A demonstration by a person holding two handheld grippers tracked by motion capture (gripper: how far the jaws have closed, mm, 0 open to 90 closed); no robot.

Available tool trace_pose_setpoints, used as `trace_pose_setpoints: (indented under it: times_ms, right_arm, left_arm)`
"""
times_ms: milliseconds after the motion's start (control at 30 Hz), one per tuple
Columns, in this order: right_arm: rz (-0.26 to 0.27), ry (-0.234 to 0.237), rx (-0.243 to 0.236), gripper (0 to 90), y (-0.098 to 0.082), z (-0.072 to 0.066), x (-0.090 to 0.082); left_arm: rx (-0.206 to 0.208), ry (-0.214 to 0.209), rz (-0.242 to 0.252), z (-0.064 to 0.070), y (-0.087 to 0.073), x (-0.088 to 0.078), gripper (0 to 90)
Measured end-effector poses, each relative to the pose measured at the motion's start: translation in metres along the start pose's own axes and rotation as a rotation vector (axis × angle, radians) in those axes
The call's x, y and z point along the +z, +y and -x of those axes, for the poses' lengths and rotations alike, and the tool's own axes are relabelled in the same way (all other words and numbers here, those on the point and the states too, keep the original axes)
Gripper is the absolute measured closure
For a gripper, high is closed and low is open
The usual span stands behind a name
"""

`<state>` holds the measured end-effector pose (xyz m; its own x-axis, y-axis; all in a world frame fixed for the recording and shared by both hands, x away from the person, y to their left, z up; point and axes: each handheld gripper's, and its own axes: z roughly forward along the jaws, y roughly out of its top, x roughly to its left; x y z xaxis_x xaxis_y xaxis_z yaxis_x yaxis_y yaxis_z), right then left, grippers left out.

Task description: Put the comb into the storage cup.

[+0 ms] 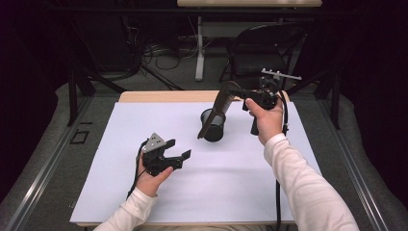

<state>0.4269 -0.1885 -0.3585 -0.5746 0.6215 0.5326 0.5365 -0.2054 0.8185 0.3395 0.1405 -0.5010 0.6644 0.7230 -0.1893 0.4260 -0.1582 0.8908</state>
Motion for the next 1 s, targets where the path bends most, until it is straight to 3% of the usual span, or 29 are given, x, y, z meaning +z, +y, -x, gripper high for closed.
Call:
trace_pose_setpoints:
  times_ms: [333,600,1000]
  right_arm:
    - [0.002,-0.006,-0.021,86.7,0.011,-0.007,0.002]
    - [0.006,-0.026,-0.035,86.7,0.019,-0.006,0.003]
    - [0.021,-0.057,-0.06,86.7,0.027,-0.007,0.004]
  left_arm:
    - [0.013,-0.007,0.009,-0.006,0.002,-0.004,15.4]
    - [-0.001,0.032,-0.001,-0.012,0.003,-0.004,14.9]
    - [0.014,0.039,-0.008,-0.015,0.004,-0.004,5.3]
